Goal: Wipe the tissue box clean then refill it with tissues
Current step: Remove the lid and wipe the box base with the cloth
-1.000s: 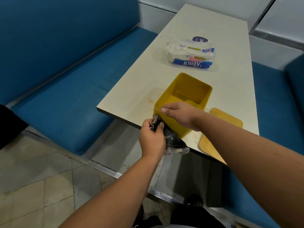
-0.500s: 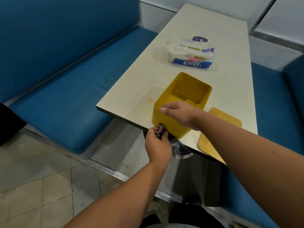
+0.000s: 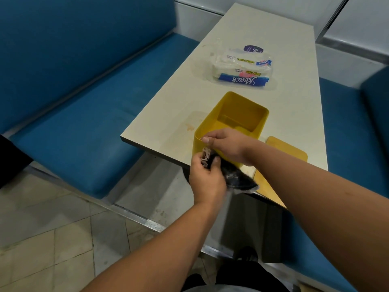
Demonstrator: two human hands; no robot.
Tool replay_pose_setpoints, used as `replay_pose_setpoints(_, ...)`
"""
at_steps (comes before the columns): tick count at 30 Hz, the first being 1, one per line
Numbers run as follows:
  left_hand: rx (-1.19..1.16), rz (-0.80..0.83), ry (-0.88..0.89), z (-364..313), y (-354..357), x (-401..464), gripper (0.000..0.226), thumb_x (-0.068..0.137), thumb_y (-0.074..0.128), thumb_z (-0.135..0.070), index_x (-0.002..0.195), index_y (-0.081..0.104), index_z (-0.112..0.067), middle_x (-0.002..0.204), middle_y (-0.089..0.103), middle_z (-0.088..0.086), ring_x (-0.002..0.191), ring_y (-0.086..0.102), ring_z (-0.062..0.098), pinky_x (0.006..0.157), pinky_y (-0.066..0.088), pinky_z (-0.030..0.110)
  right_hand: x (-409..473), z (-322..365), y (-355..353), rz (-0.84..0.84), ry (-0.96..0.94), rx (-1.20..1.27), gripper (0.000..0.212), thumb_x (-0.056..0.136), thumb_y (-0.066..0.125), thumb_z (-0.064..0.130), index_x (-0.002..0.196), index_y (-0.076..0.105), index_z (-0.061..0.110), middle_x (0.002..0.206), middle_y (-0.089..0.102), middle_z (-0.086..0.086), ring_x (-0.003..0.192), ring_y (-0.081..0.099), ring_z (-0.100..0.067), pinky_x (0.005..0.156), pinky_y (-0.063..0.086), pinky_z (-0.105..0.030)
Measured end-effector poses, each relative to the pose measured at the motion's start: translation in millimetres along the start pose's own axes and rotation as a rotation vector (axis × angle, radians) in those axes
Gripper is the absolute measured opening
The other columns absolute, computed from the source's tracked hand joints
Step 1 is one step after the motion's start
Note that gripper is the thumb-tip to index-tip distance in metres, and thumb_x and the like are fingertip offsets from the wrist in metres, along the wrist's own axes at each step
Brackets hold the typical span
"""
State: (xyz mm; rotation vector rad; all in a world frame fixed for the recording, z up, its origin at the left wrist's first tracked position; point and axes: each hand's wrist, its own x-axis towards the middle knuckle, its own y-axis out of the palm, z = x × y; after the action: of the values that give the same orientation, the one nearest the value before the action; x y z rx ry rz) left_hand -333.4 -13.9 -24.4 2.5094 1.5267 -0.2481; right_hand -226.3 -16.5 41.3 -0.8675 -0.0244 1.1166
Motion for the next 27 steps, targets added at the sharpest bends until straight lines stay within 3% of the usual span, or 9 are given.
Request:
replay_pose_setpoints(2, 0.0, 0.021, 0.035, -2, 2, -4, 0.015, 0.095, 0.058, -0.017, 0.093, 0.051, -0.031, 0.097, 0.065, -0.005, 0.089, 0.062, 0.006, 0.08, 0.052, 0.022, -1, 1, 0, 0.002, 0.007, 0.015, 0.033, 0.099, 0.049, 0.036, 0.122, 0.063, 0.018, 0.121, 0.064, -0.004, 0.116, 0.055, -0.023, 0.096, 0.041, -0.032)
replay_pose_setpoints(6, 0.062, -0.012, -0.032, 8, 3, -9, 0.011, 0.099, 0.051, -0.02, 0.108, 0.047, -0.022, 0.11, 0.062, 0.004, 0.102, 0.061, 0.02, 0.086, 0.05, 0.03, -3, 3, 0, 0.027, 0.006, -0.014, 0.041, 0.099, 0.047, 0.037, 0.134, 0.055, 0.016, 0.138, 0.053, -0.004, 0.128, 0.046, -0.021, 0.101, 0.033, -0.031)
replay_pose_setpoints(10, -0.003, 0.067, 0.043, -6, 9, -19, 0.019, 0.099, 0.051, -0.016, 0.105, 0.045, -0.033, 0.109, 0.061, -0.002, 0.1, 0.061, 0.008, 0.083, 0.052, 0.019, -3, 2, -1, 0.017, -0.012, -0.03, 0.034, 0.1, 0.046, 0.035, 0.118, 0.063, 0.013, 0.116, 0.065, -0.009, 0.107, 0.058, -0.025, 0.092, 0.042, -0.035)
replay_pose_setpoints(13, 0.085, 0.016, -0.015, 5, 7, -11, 0.012, 0.1, 0.049, -0.019, 0.11, 0.043, -0.023, 0.114, 0.06, 0.006, 0.105, 0.06, 0.021, 0.088, 0.051, 0.031, -3, 2, -1, 0.017, -0.006, -0.042, 0.042, 0.1, 0.045, 0.038, 0.134, 0.054, 0.016, 0.139, 0.052, -0.005, 0.128, 0.046, -0.022, 0.101, 0.033, -0.031)
replay_pose_setpoints(15, 0.075, 0.016, -0.081, 10, 3, -8, 0.018, 0.099, 0.05, -0.02, 0.116, 0.043, -0.019, 0.112, 0.06, 0.007, 0.103, 0.061, 0.024, 0.085, 0.052, 0.033, -3, 2, 0, 0.025, -0.011, -0.058, 0.044, 0.1, 0.044, 0.039, 0.137, 0.051, 0.016, 0.142, 0.049, -0.005, 0.131, 0.043, -0.022, 0.103, 0.031, -0.032)
replay_pose_setpoints(18, -0.118, 0.132, -0.077, 0, -2, -13, 0.037, 0.091, 0.064, -0.013, 0.12, 0.042, -0.018, 0.111, 0.061, 0.002, 0.101, 0.063, 0.016, 0.083, 0.055, 0.028, -3, 2, 0, 0.017, -0.011, -0.072, 0.041, 0.1, 0.045, 0.039, 0.132, 0.056, 0.017, 0.134, 0.056, -0.003, 0.125, 0.048, -0.021, 0.098, 0.034, -0.03)
replay_pose_setpoints(21, -0.099, 0.183, -0.069, 5, -4, -13, 0.052, 0.083, 0.073, -0.009, 0.122, 0.041, -0.019, 0.117, 0.061, 0.003, 0.105, 0.063, 0.014, 0.09, 0.056, 0.034, -3, 3, -1, 0.009, -0.011, -0.061, 0.04, 0.1, 0.045, 0.039, 0.131, 0.056, 0.017, 0.132, 0.056, -0.004, 0.123, 0.049, -0.022, 0.096, 0.034, -0.029)
replay_pose_setpoints(24, -0.089, 0.152, -0.119, 8, -4, -11, 0.046, 0.084, 0.071, -0.009, 0.117, 0.043, -0.023, 0.118, 0.061, 0.005, 0.108, 0.063, 0.02, 0.093, 0.054, 0.041, -5, 4, 0, 0.013, -0.014, -0.076, 0.043, 0.1, 0.043, 0.039, 0.135, 0.053, 0.016, 0.14, 0.051, -0.005, 0.129, 0.044, -0.023, 0.098, 0.031, -0.03)
replay_pose_setpoints(27, -0.173, 0.176, -0.102, 3, -1, -10, 0.038, 0.085, 0.07, -0.013, 0.111, 0.046, -0.027, 0.111, 0.065, 0.006, 0.102, 0.066, 0.026, 0.087, 0.056, 0.046, -5, 4, -1, 0.01, -0.025, -0.083, 0.039, 0.1, 0.044, 0.036, 0.122, 0.061, 0.008, 0.125, 0.061, -0.014, 0.116, 0.055, -0.03, 0.092, 0.042, -0.036)
